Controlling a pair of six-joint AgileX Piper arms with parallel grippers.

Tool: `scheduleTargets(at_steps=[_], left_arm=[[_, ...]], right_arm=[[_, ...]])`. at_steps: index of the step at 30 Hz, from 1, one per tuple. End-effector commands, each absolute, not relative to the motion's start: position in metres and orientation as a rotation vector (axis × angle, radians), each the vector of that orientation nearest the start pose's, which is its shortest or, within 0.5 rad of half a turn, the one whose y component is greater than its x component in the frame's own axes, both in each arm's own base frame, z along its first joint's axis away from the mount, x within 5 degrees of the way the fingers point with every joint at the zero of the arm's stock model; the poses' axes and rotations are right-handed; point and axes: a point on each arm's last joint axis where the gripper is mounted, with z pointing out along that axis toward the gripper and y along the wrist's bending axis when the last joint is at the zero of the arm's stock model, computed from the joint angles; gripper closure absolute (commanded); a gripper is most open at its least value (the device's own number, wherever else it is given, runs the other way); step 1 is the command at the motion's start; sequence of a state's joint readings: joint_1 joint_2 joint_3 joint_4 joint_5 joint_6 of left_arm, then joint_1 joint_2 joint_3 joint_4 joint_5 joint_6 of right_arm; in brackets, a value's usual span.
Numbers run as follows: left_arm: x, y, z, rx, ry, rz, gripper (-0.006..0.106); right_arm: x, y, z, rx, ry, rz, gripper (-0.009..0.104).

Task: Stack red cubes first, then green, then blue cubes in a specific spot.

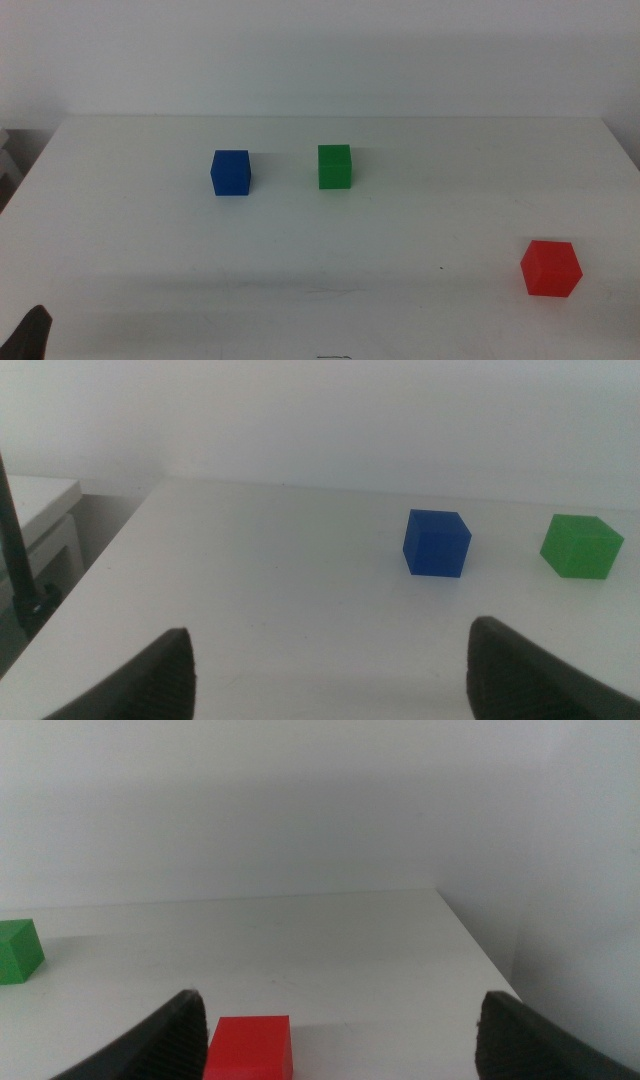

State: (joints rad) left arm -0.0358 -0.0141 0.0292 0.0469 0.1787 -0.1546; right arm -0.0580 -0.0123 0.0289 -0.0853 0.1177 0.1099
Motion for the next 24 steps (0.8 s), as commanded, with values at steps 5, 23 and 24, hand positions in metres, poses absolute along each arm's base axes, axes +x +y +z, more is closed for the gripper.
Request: scheduleTargets(at_steps=[5, 23, 24], left_arm=[[0.055, -0.002, 0.197, -0.058, 1.572, -0.11, 0.008], [0.055, -0.002, 0.197, -0.058, 1.572, -0.11, 0.008], [0.055, -0.002, 0.197, -0.058, 1.572, -0.11, 0.008]], right_arm=[[0.054, -0.004, 0.21, 0.059, 1.473, -0.041, 0.016], [0.066, -0.006, 0.286, 0.085, 1.615, -0.046, 0.016], [0.071, -0.006, 0.298, 0.101, 1.676, -0.035, 0.016]])
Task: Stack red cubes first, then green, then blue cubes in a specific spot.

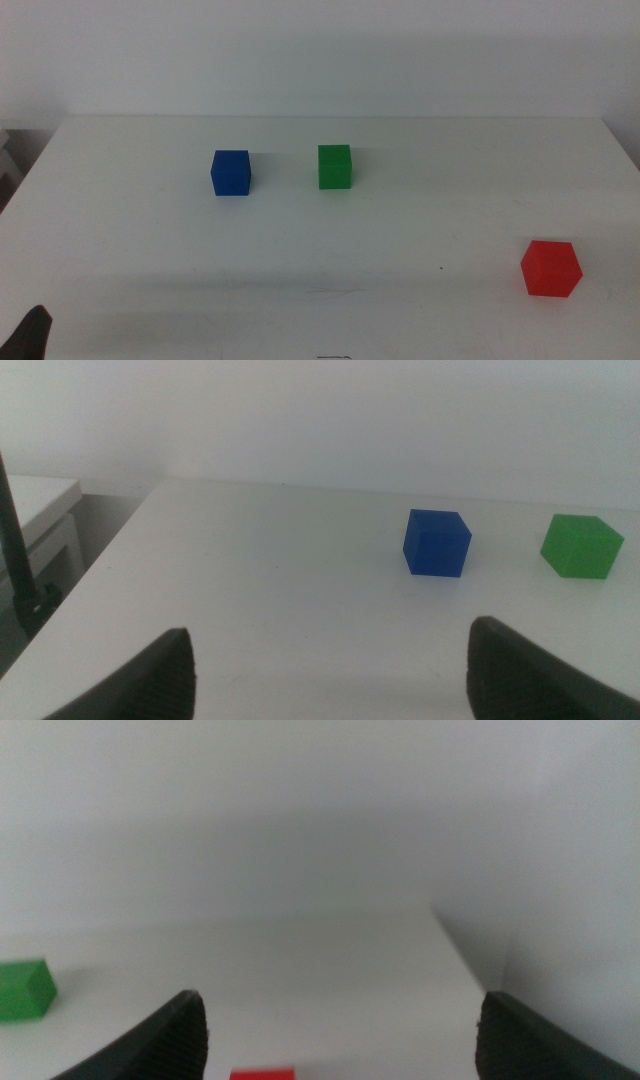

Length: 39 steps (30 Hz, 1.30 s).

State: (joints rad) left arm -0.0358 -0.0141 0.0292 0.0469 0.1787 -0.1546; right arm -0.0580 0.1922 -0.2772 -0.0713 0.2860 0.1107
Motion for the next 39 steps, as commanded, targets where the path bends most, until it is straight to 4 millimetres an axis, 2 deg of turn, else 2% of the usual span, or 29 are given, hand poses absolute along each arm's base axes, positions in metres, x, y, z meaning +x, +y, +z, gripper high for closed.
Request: scheduleTargets(at_steps=[1, 4, 6, 10, 22, 30, 35, 39], left_arm=[[0.055, -0.002, 0.197, -0.058, 1.572, -0.11, 0.008], [0.055, -0.002, 0.197, -0.058, 1.572, -0.11, 0.008], [0.055, -0.002, 0.197, -0.058, 1.572, -0.11, 0.008], [0.055, -0.002, 0.197, -0.058, 1.572, -0.11, 0.008], [0.055, -0.002, 0.197, -0.058, 1.572, -0.11, 0.008], [0.055, -0.002, 0.197, -0.058, 1.572, -0.11, 0.008], [0.055, -0.002, 0.197, -0.058, 1.572, -0.11, 0.008], [0.055, -0.002, 0.197, -0.058, 1.572, -0.11, 0.008]], right_arm=[[0.077, -0.007, 0.309, 0.119, 1.743, -0.02, 0.016], [0.093, -0.006, 0.339, 0.153, 1.924, 0.021, 0.016], [0.106, -0.006, 0.349, 0.167, 2.022, 0.037, 0.016], [0.129, -0.007, 0.359, 0.172, 2.084, 0.035, 0.016], [0.17, -0.008, 0.332, 0.153, 2.281, 0.044, 0.016], [0.197, -0.001, 0.328, 0.064, 2.413, 0.096, 0.016], [0.225, 0.009, 0.324, 0.01, 2.489, 0.126, 0.016], [0.25, 0.018, 0.313, 0.014, 2.574, 0.144, 0.016]])
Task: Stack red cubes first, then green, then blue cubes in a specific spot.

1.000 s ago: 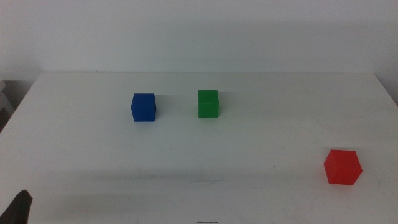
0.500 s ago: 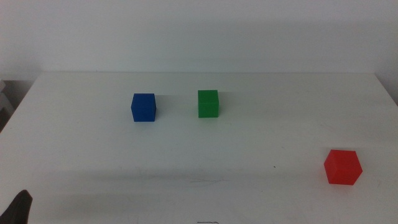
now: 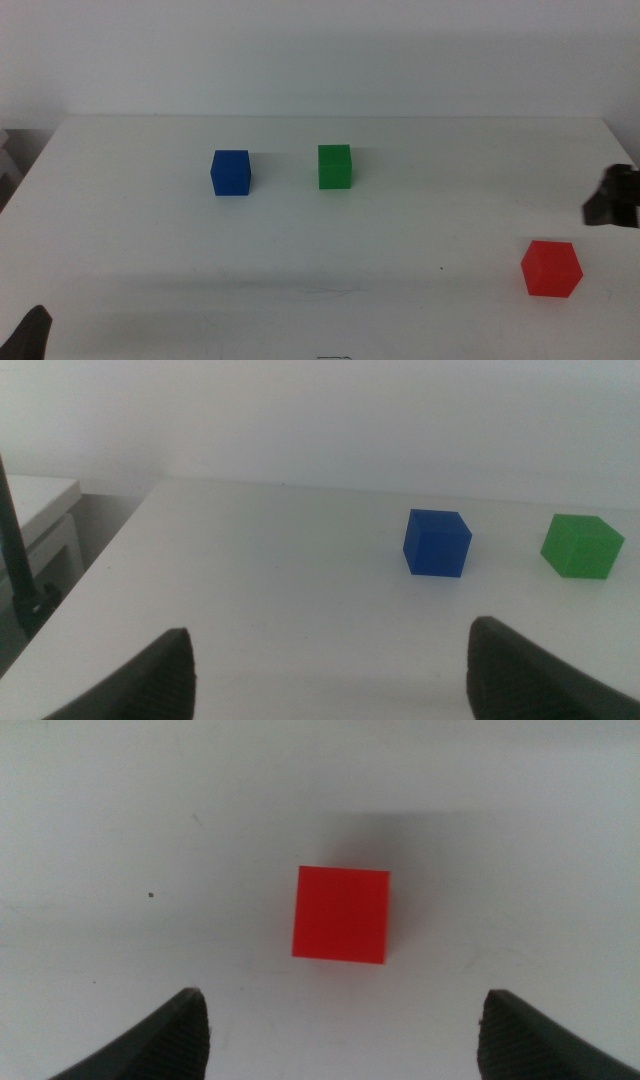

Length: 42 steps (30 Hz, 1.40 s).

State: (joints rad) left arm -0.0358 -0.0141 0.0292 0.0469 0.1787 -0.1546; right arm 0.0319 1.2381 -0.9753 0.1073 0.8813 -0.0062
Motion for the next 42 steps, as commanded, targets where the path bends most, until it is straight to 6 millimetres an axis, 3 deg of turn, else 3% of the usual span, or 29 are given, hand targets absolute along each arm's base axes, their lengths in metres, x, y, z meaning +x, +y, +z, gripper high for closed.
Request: scheduleTargets(at_steps=[1, 7, 17, 30, 38, 41, 42], left_arm=[[0.055, -0.002, 0.197, -0.058, 1.572, -0.11, 0.008], [0.055, -0.002, 0.197, -0.058, 1.572, -0.11, 0.008], [0.055, -0.002, 0.197, -0.058, 1.572, -0.11, 0.008], [0.055, -0.002, 0.197, -0.058, 1.572, -0.11, 0.008], [0.055, -0.002, 0.197, -0.058, 1.572, -0.11, 0.008], [0.055, -0.002, 0.197, -0.058, 1.572, -0.11, 0.008], [0.055, -0.002, 0.197, -0.058, 1.572, -0.11, 0.008]], right_arm=[[0.256, 0.02, 0.309, 0.015, 2.601, 0.143, 0.016], [0.287, 0.028, 0.28, 0.034, 2.73, 0.135, 0.016], [0.319, 0.03, 0.232, 0.085, 2.799, 0.116, 0.016], [0.332, 0.031, 0.197, 0.09, 2.871, 0.102, 0.02], [0.331, 0.03, 0.195, 0.09, 2.887, 0.101, 0.049], [0.331, 0.03, 0.195, 0.09, 2.897, 0.1, 0.063], [0.329, 0.031, 0.195, 0.087, 2.911, 0.099, 0.076]])
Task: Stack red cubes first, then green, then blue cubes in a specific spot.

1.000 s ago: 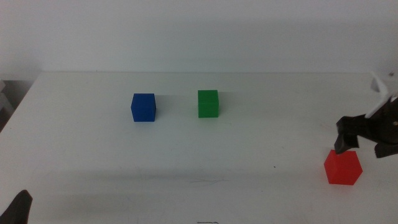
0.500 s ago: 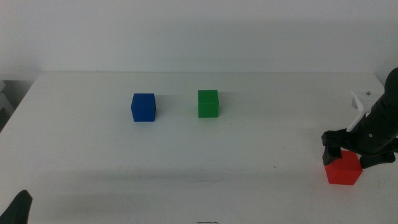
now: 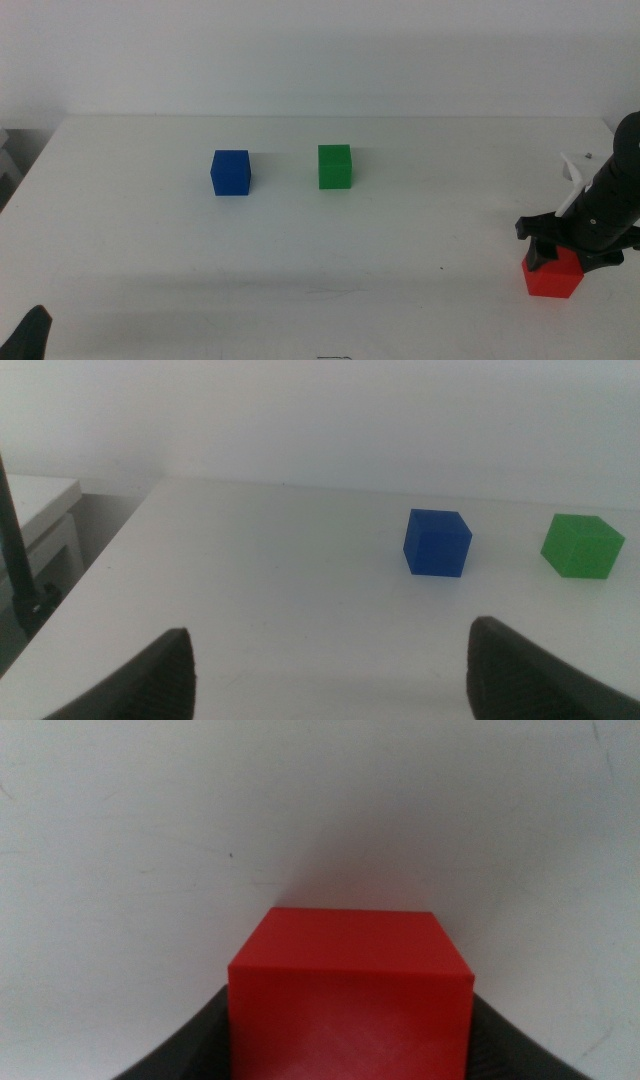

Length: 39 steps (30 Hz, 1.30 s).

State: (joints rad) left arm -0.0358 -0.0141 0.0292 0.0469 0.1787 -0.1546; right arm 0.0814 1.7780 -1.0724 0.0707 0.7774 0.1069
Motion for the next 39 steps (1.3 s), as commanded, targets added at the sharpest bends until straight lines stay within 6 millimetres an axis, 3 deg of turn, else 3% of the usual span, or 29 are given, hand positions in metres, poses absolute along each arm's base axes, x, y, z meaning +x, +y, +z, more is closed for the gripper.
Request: scheduleTargets(at_steps=[1, 5, 7, 13, 20, 25, 30, 39], left_arm=[[0.055, -0.002, 0.197, -0.058, 1.572, -0.11, 0.008], [0.055, -0.002, 0.197, -0.058, 1.572, -0.11, 0.008], [0.055, -0.002, 0.197, -0.058, 1.572, -0.11, 0.008], [0.055, -0.002, 0.197, -0.058, 1.572, -0.11, 0.008], [0.055, -0.002, 0.197, -0.058, 1.572, -0.11, 0.008], [0.055, -0.002, 0.197, -0.058, 1.572, -0.11, 0.008], [0.055, -0.002, 0.197, -0.058, 1.572, -0.11, 0.008], [0.055, -0.002, 0.197, -0.058, 1.572, -0.11, 0.008]], right_arm=[[0.328, 0.032, 0.195, 0.083, 2.921, 0.099, 0.081], [0.328, 0.044, 0.202, 0.044, 2.947, 0.098, 0.097], [0.329, 0.056, 0.208, 0.029, 2.944, 0.096, 0.096], [0.336, 0.114, 0.243, 0.015, 2.871, 0.058, 0.096], [0.344, 0.19, 0.258, -0.018, 2.872, 0.114, 0.096], [0.347, 0.239, 0.25, -0.055, 2.891, 0.187, 0.096], [0.347, 0.273, 0.241, -0.074, 2.902, 0.221, 0.096], [0.351, 0.293, 0.22, -0.074, 2.945, 0.242, 0.096]])
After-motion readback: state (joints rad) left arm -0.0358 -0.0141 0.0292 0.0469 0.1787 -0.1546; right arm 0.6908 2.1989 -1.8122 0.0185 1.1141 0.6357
